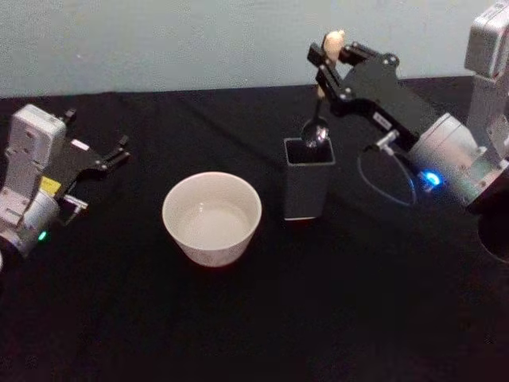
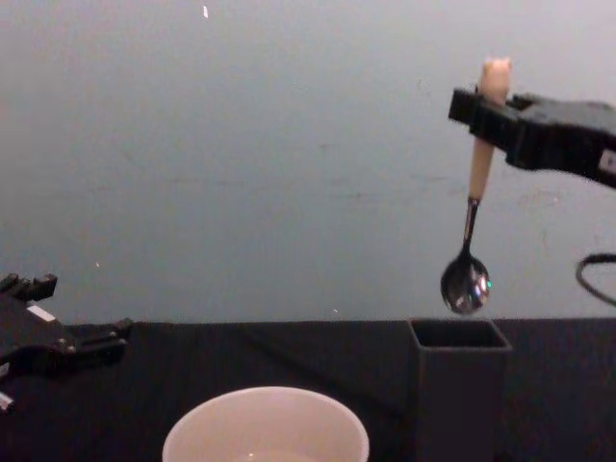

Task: Pick up the stirring spoon with one hand, stir inside the cup, then place it back in its original position.

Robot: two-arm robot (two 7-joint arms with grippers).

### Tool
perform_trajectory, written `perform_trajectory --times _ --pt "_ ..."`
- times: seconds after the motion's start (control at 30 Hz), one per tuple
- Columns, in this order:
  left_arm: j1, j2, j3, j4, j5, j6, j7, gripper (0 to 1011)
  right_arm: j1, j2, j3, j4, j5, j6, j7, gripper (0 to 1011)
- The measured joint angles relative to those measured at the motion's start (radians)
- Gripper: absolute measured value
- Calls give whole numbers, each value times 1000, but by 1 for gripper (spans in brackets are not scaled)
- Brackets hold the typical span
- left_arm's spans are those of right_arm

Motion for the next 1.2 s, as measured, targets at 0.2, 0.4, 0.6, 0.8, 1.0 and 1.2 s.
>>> perform_trajectory --times 0.2,0.4,0.6,0.8,1.0,1.2 --pt "0 0 0 0 0 0 0 1001 1 -6 -8 38 -7 -8 10 217" --pt "0 0 0 0 0 0 0 1001 11 -19 -17 75 -12 -17 17 217" --pt "0 0 0 0 0 0 0 1001 12 -22 -28 108 -24 -11 22 217" --pt "0 0 0 0 0 0 0 1001 4 -25 -34 128 -31 1 20 216" --pt "0 0 0 0 0 0 0 1001 -5 -33 -40 150 -43 15 8 216" --pt "0 0 0 0 0 0 0 1001 -13 -39 -46 164 -53 27 4 216"
